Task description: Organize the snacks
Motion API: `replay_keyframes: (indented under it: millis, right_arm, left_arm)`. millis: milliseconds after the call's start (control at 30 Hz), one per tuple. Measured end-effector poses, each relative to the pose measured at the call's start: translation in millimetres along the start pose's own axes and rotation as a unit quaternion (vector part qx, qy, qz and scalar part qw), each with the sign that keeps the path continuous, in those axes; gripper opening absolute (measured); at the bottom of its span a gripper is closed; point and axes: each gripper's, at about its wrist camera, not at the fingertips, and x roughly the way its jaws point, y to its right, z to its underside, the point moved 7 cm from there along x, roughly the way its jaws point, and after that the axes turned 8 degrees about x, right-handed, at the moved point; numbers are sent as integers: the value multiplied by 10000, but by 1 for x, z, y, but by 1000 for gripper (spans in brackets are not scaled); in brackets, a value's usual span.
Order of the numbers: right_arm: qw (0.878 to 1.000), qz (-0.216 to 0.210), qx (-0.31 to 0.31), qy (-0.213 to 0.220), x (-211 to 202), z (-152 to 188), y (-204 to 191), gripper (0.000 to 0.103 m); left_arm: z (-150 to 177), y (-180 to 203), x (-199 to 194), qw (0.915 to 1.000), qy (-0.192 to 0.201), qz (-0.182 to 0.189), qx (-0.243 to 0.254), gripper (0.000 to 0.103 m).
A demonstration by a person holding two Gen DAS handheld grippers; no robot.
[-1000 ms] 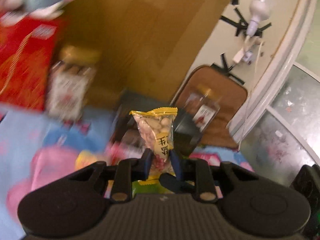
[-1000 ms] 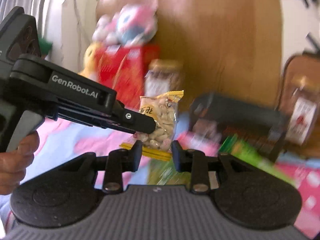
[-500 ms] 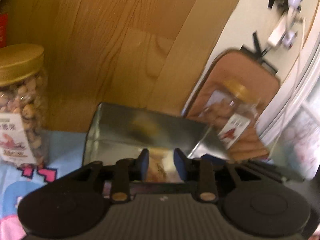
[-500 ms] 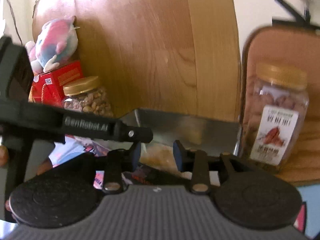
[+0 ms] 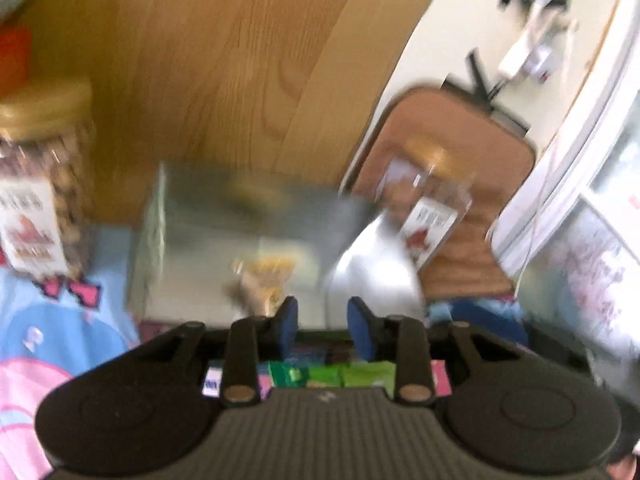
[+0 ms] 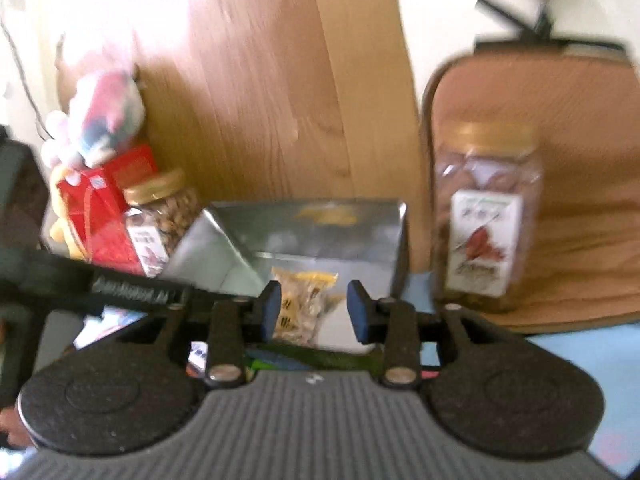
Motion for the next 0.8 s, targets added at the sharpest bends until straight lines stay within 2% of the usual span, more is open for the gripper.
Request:
replay_keyframes:
  millis: [100, 233, 333, 400, 467, 567, 600, 667, 733, 800]
  right_arm:
    - [9997, 78, -234, 13, -27, 18, 5, 43]
    - [9962, 461, -691, -263, -32, 50, 17, 43]
    - [9882, 703, -1239, -562, -24, 72, 20, 43]
    - [9803, 846, -1670, -625, -18, 82, 22, 43]
    - [9732, 946, -1989, -666, -7, 86, 25, 43]
    - [9664, 931, -2272, -760, 16, 87, 27, 43]
    - [9654, 893, -2332, -750, 21, 87, 28, 41]
    - [9657, 781, -2378, -691, 25, 86, 26, 24]
    - [9604, 939, -2594, -401, 17, 82, 18, 11]
    - [9627, 895, -2546, -194, 3, 75, 10, 7]
  left_arm:
    - [1, 11, -17, 9998, 118, 127, 24, 31]
    - [24, 32, -16, 9987, -313, 382, 89, 31]
    - [40, 42, -8, 9952, -656, 704, -203, 31]
    - [49, 47, -5, 9930, -746, 831, -391, 31]
    - [55, 49, -2, 9918, -790, 855, -530, 36]
    - [61, 47, 6, 9909, -907, 766, -641, 37]
    - [63, 48, 8, 9903, -936, 768, -675, 37]
    - [67, 49, 9, 9890, -974, 820, -757, 39]
    - [68, 49, 5, 9888, -891, 912, -776, 45]
    - [66, 50, -4, 9891, -733, 983, -820, 49]
